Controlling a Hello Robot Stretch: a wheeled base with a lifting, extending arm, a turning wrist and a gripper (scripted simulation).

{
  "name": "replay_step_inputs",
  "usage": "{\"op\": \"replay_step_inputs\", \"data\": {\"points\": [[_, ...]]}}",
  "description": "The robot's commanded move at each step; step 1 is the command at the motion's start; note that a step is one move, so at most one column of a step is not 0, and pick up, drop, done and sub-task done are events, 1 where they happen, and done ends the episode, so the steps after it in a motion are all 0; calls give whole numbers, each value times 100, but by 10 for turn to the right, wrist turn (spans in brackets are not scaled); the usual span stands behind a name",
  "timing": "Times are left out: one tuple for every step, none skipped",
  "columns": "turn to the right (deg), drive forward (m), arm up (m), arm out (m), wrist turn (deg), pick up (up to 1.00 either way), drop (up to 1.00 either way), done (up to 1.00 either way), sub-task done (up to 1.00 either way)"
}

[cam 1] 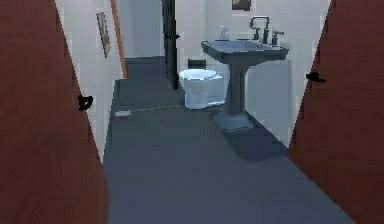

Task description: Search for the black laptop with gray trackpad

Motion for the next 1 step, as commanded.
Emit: {"op": "replay_step_inputs", "data": {"points": [[-90,0,0,0,0,0,0,0,0]]}}
